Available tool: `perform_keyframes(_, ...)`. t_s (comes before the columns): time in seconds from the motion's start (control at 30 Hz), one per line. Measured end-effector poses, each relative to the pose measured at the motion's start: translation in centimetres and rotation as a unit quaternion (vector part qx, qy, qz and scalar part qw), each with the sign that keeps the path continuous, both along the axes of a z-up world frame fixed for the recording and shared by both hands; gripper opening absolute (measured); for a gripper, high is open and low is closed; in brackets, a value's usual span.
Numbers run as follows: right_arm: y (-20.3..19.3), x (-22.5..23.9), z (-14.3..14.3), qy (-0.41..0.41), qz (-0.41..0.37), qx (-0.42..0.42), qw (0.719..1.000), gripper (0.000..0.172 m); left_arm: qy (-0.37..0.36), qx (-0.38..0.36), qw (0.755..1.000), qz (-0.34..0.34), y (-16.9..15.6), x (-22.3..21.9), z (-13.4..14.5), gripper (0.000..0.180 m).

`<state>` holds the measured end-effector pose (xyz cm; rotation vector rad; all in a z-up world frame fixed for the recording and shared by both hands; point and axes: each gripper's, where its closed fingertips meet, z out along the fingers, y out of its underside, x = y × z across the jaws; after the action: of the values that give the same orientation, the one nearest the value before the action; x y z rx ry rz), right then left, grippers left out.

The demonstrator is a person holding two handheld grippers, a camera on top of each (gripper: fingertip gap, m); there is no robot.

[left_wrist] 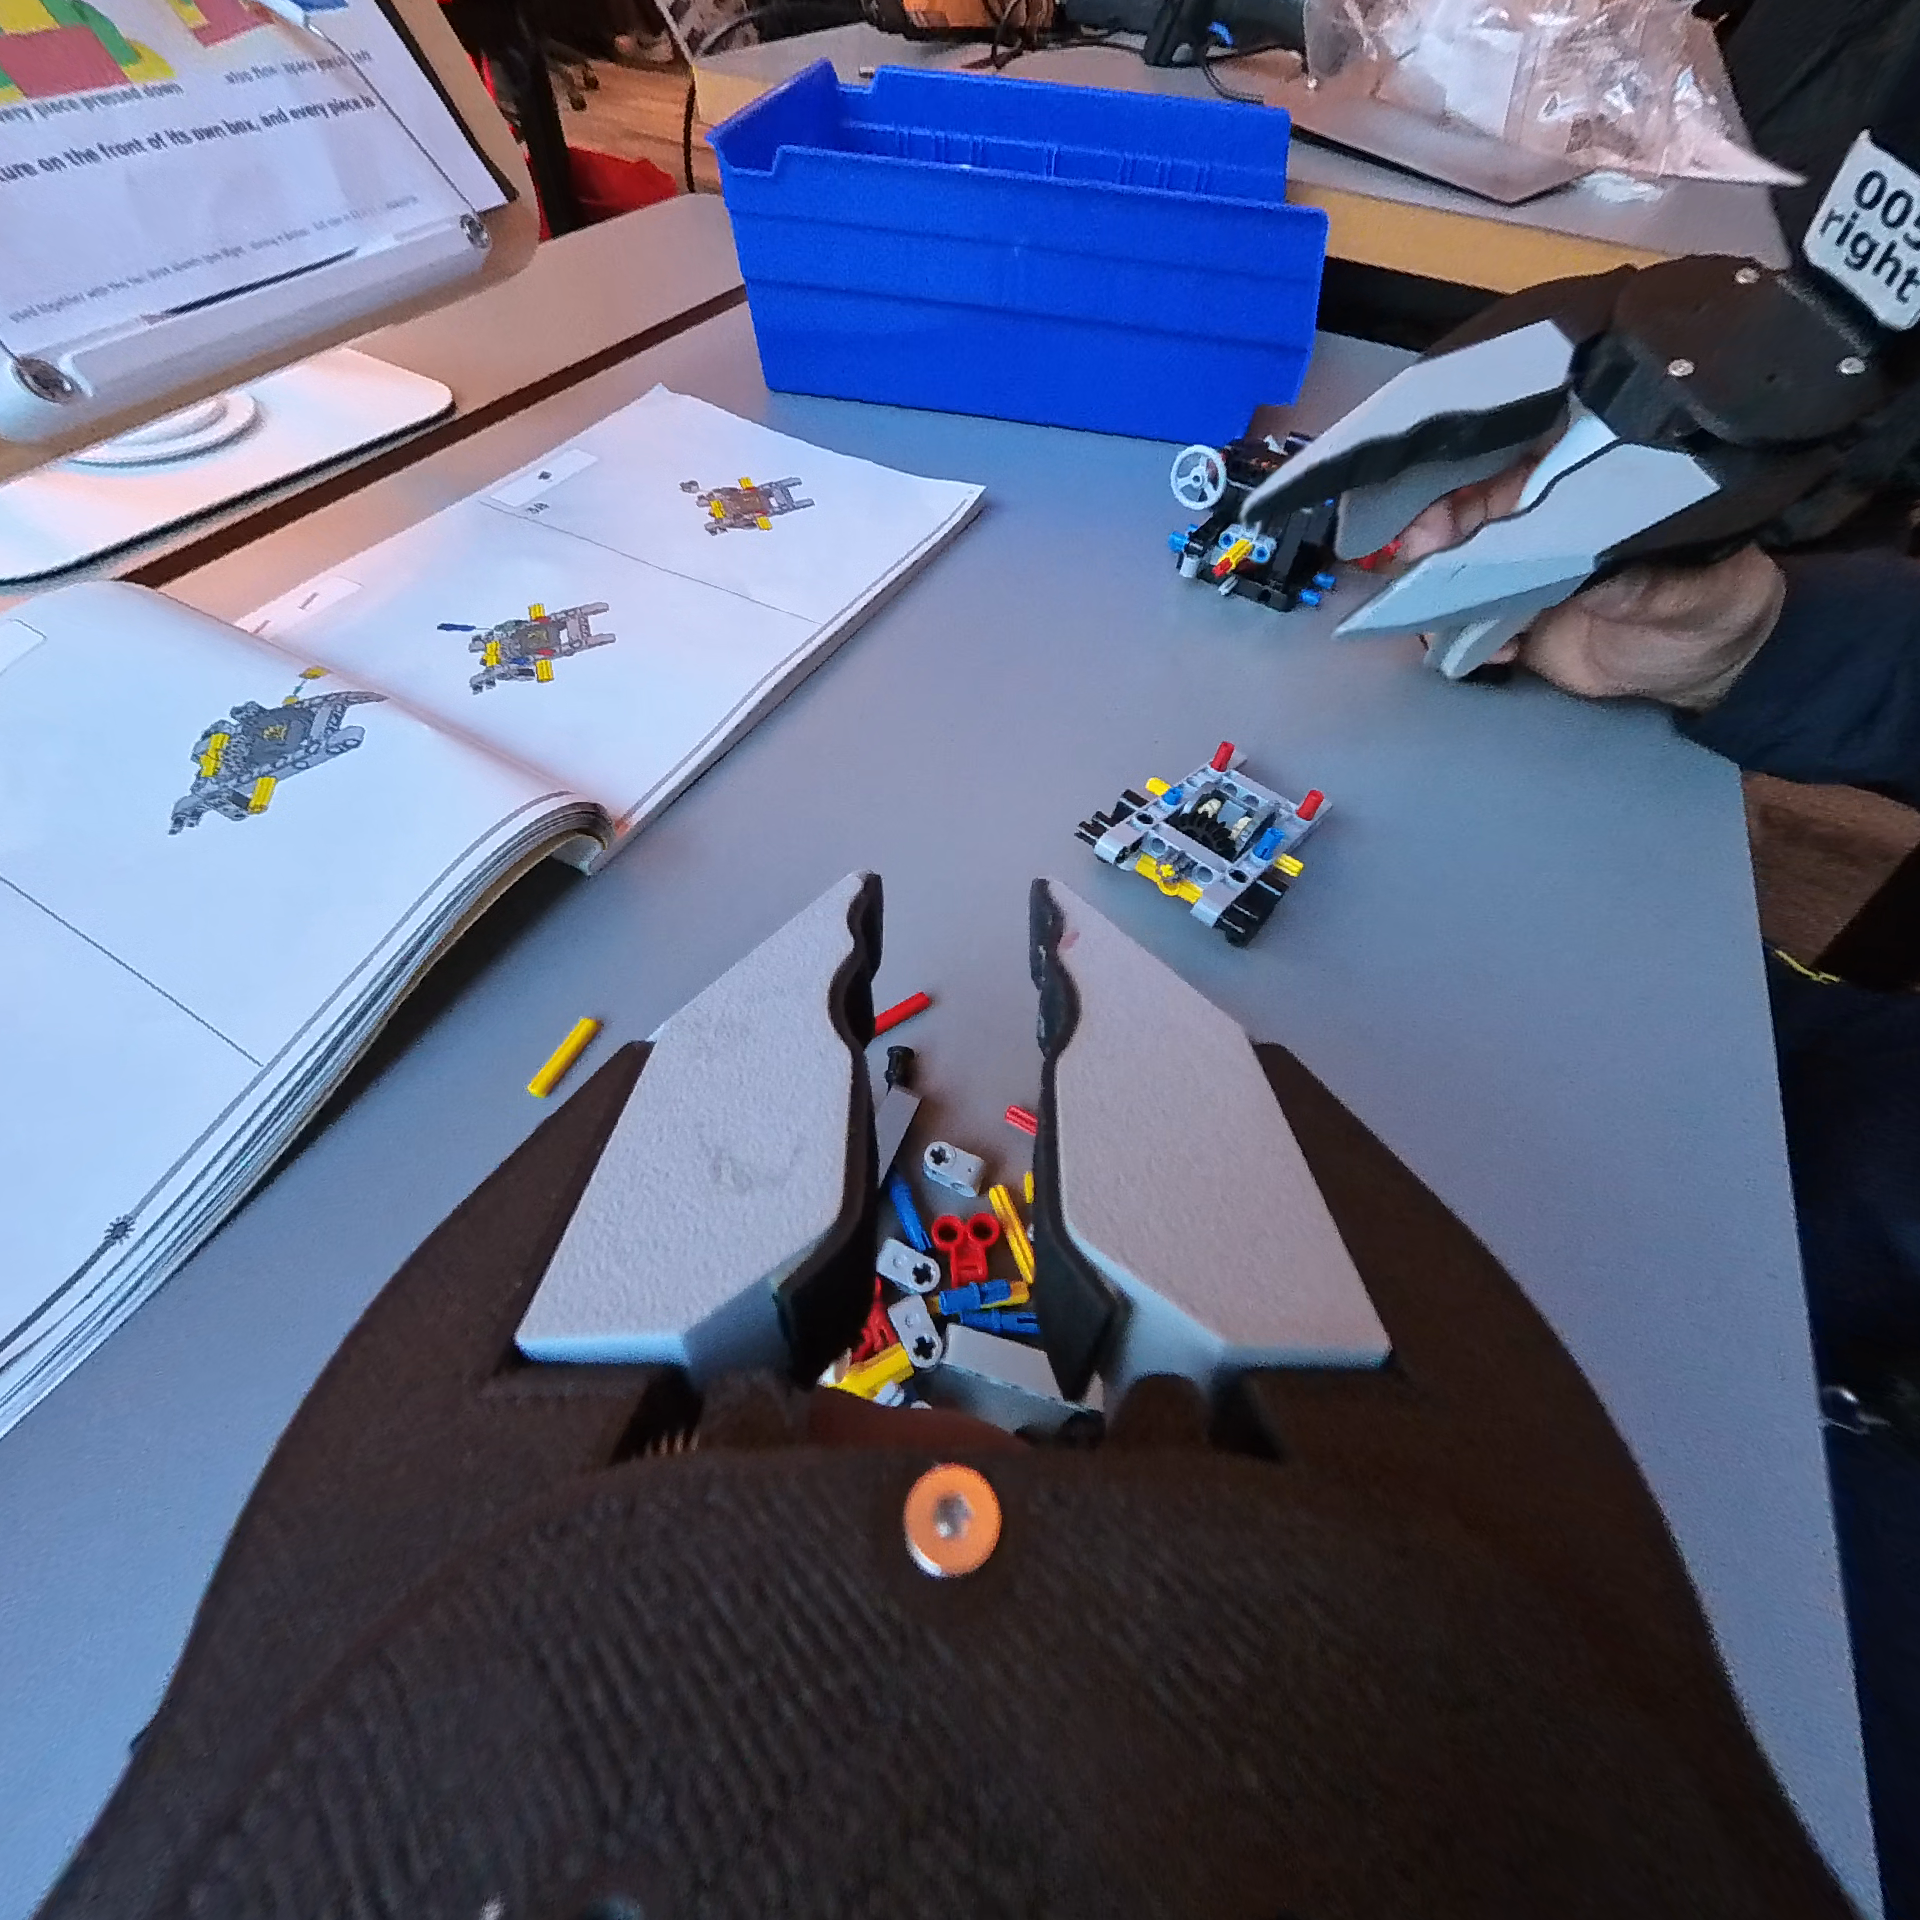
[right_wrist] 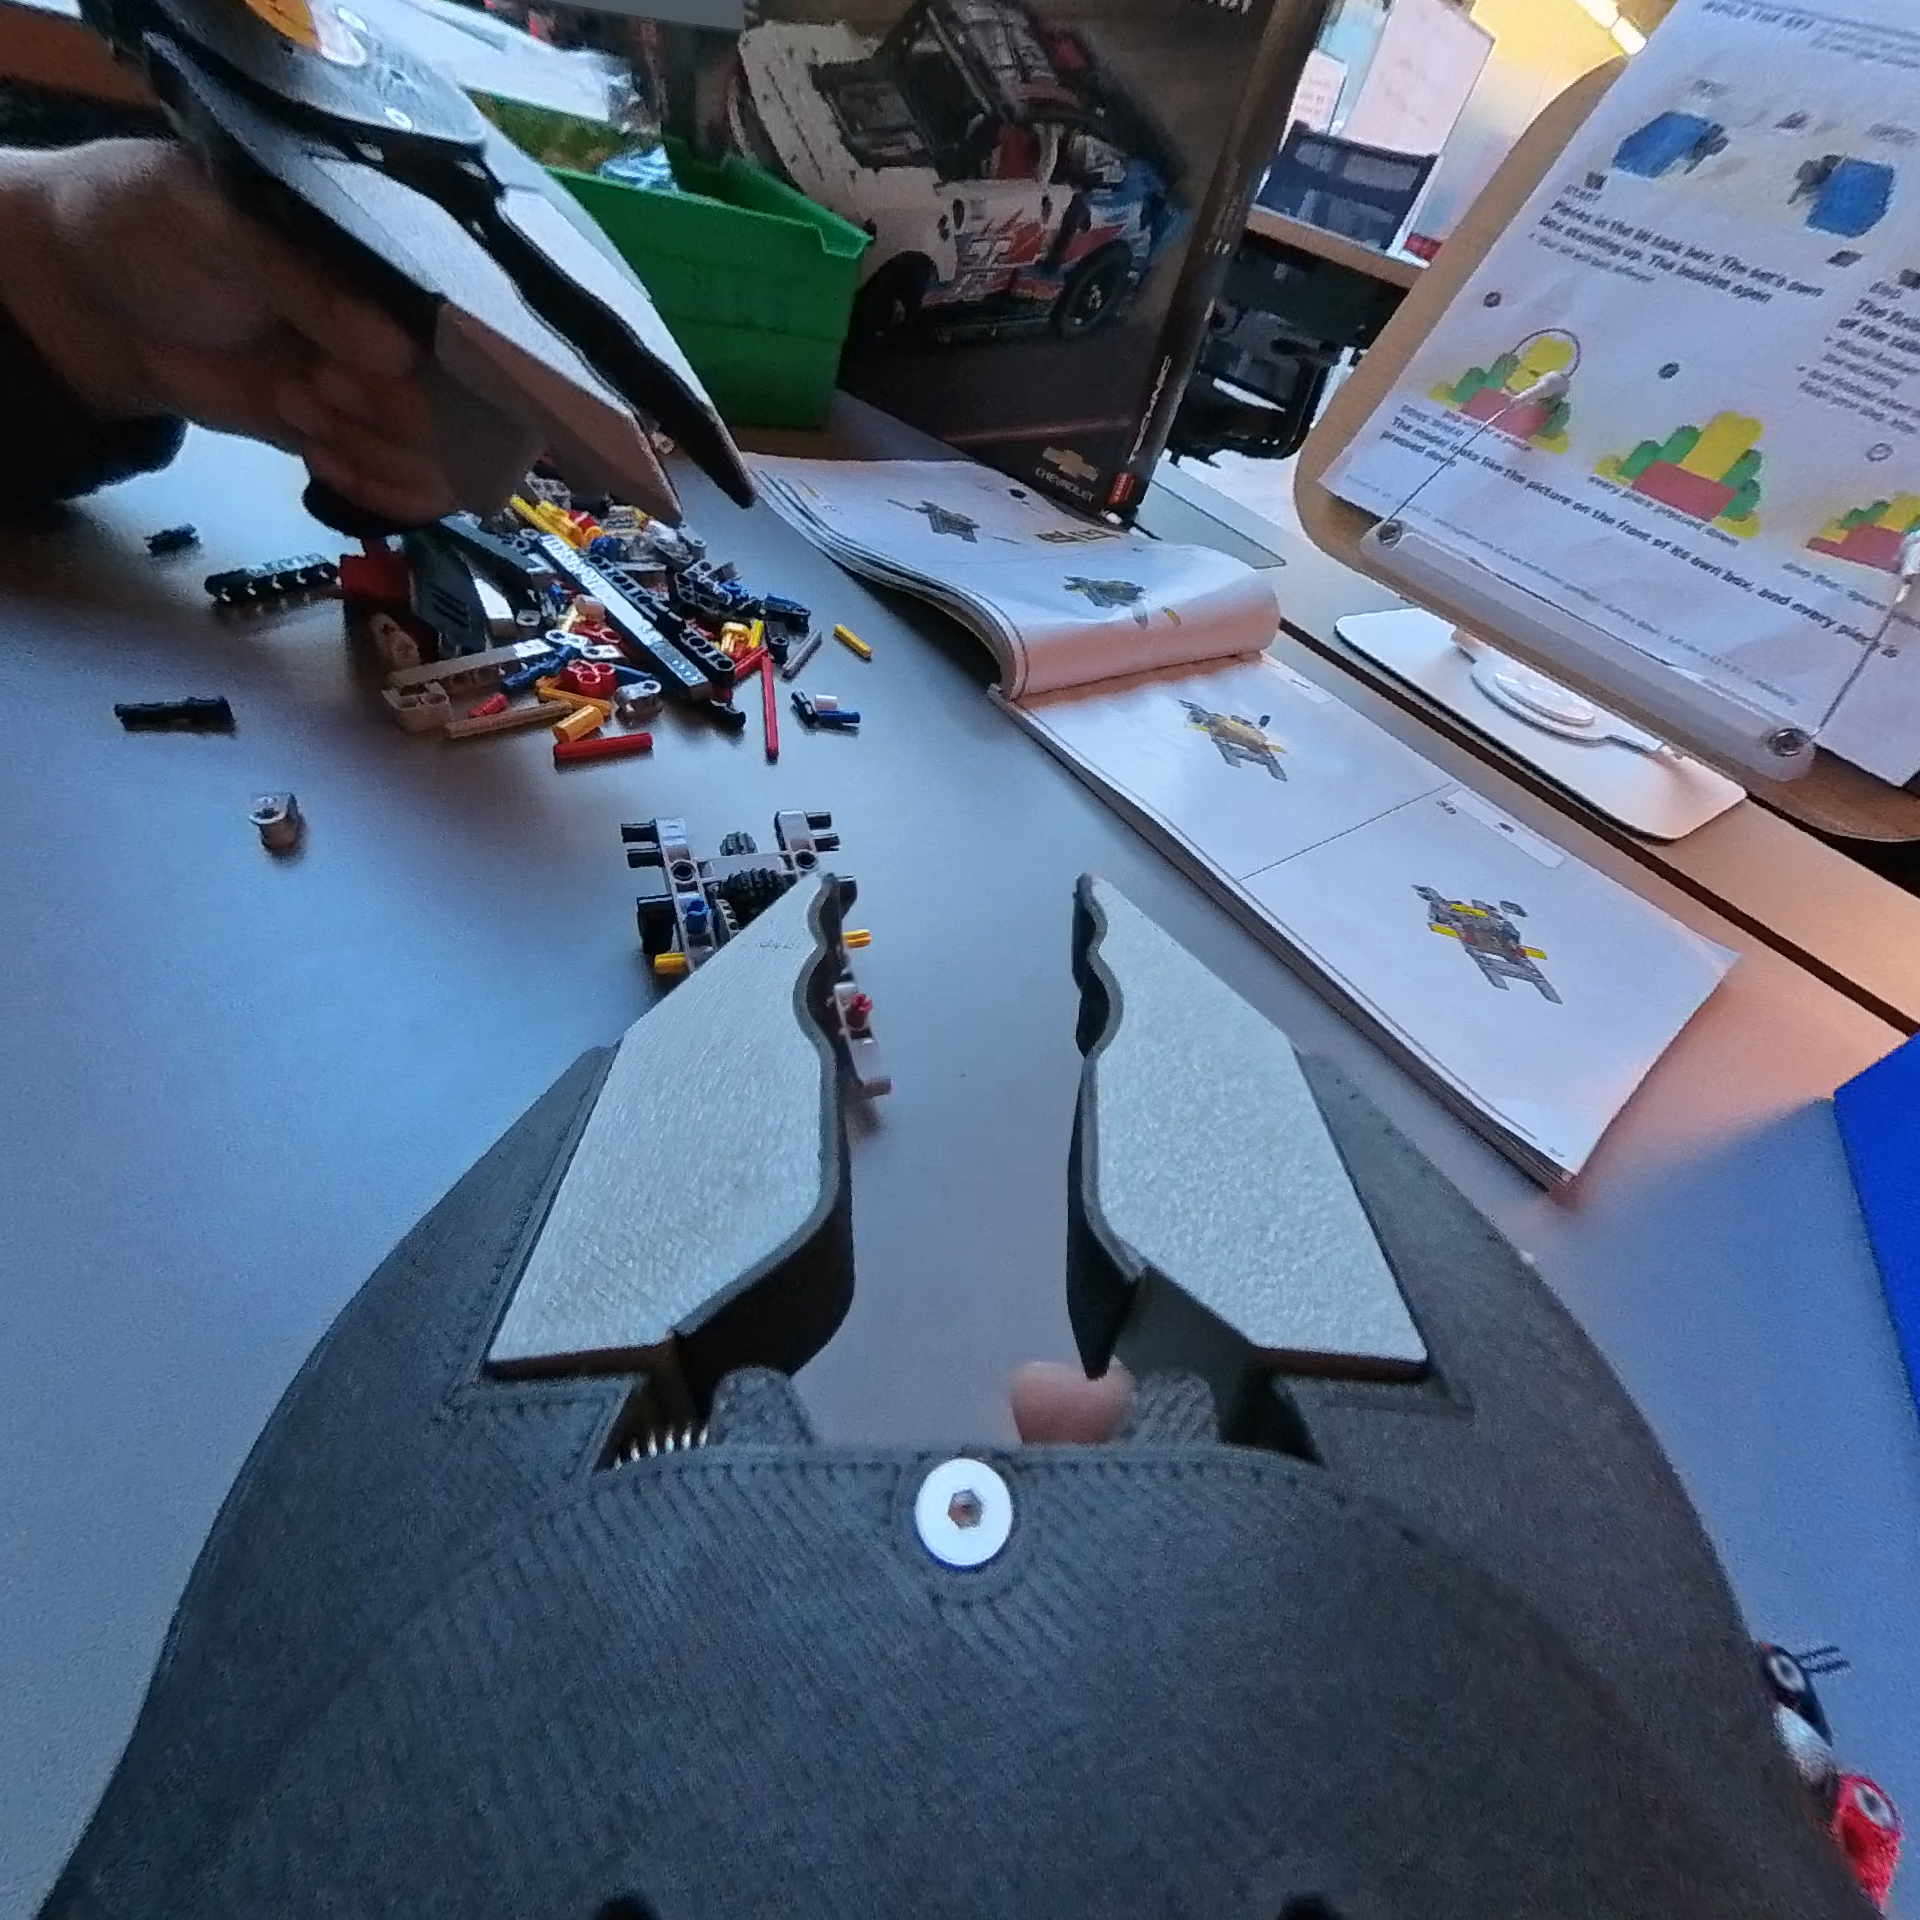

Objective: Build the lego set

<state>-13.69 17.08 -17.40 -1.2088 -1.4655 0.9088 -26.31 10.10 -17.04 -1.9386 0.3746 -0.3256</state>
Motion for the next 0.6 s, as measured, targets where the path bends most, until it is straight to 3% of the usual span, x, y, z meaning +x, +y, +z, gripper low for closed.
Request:
perform_keyframes(0.3,-1.3,0.5,-1.4,-0.048,0.016,0.005,0.999,0.043,0.01,0.009,1.0,0.014,-0.1,-0.8,0.4,0.025)
perform_keyframes(0.43,-1.1,0.9,-0.8,-0.029,0.007,0.003,1.0,0.043,0.005,0.019,1.0,-0.008,-0.4,1.0,0.9,0.025)
perform_keyframes(0.6,-0.5,1.0,-0.7,-0.023,-0.016,0.026,0.999,0.045,0.098,0.057,0.992,-0.058,-1.3,4.9,0.8,0.024)
